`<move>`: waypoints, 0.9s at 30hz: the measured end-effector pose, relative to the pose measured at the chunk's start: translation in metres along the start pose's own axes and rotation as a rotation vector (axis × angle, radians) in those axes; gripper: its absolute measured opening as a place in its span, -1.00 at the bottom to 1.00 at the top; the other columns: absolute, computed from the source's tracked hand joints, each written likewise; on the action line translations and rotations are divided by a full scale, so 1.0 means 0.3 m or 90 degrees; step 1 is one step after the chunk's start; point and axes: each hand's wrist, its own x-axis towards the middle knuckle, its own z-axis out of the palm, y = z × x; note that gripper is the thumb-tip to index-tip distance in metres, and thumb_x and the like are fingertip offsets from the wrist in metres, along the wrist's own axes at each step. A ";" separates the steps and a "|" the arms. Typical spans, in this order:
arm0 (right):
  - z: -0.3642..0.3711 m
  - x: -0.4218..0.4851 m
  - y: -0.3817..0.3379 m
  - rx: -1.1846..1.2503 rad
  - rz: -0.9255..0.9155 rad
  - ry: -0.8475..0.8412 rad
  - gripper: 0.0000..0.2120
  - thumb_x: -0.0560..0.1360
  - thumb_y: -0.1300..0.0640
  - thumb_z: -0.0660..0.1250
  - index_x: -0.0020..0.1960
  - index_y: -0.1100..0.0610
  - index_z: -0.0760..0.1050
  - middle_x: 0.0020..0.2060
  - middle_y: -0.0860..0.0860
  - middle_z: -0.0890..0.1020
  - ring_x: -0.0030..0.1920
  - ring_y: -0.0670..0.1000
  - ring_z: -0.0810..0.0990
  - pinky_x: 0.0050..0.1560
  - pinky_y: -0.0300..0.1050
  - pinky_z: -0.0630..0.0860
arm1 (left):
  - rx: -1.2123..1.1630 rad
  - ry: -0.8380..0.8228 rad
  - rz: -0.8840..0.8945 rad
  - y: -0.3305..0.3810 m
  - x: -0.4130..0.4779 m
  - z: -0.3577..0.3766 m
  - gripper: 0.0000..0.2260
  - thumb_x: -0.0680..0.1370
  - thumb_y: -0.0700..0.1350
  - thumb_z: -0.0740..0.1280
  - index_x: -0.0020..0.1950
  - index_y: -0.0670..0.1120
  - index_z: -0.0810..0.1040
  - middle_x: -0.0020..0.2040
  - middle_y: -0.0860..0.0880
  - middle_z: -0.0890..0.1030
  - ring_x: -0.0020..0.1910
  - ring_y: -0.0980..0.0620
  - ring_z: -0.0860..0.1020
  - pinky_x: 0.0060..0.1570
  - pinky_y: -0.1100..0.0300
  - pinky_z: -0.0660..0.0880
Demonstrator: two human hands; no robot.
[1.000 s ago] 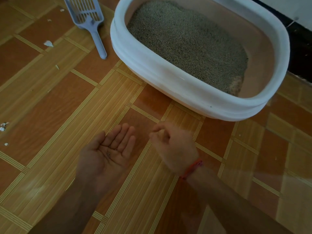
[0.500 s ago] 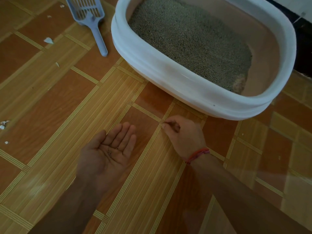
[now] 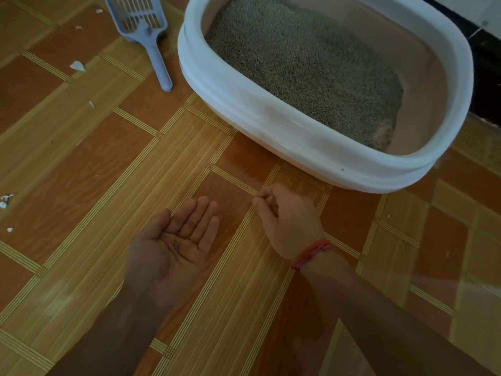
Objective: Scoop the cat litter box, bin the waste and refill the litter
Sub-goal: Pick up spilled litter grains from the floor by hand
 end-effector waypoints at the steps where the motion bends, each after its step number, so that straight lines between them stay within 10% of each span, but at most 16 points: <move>1: -0.002 -0.015 -0.030 0.022 -0.015 0.006 -0.91 0.60 0.00 0.25 -0.04 -0.04 0.50 -0.49 -0.21 0.41 -0.44 -0.19 0.44 -0.37 -0.31 0.35 | 0.000 -0.004 -0.003 -0.002 0.001 0.001 -0.58 0.61 -0.09 0.14 -0.18 -0.26 0.72 0.07 -0.17 0.70 0.07 -0.13 0.68 -0.02 -0.02 0.63; 15: 0.073 -0.133 -0.256 0.079 -0.188 -0.089 -0.79 0.58 -0.03 0.12 0.01 0.03 0.48 -0.25 -0.05 0.61 -0.25 -0.04 0.59 -0.23 0.01 0.56 | -0.008 -0.028 -0.057 -0.009 -0.006 -0.011 -0.60 0.66 -0.02 0.09 0.03 -0.22 0.65 0.09 -0.12 0.68 0.12 -0.08 0.66 0.07 -0.02 0.59; 27: 0.010 -0.024 -0.047 0.023 -0.034 0.017 -0.93 0.59 0.03 0.28 0.00 -0.02 0.54 -0.50 -0.22 0.35 -0.48 -0.23 0.38 -0.39 -0.37 0.26 | -0.013 -0.015 -0.006 -0.003 0.002 -0.003 -0.64 0.53 -0.09 0.20 -0.18 -0.27 0.72 0.06 -0.16 0.70 0.06 -0.12 0.68 -0.02 -0.02 0.63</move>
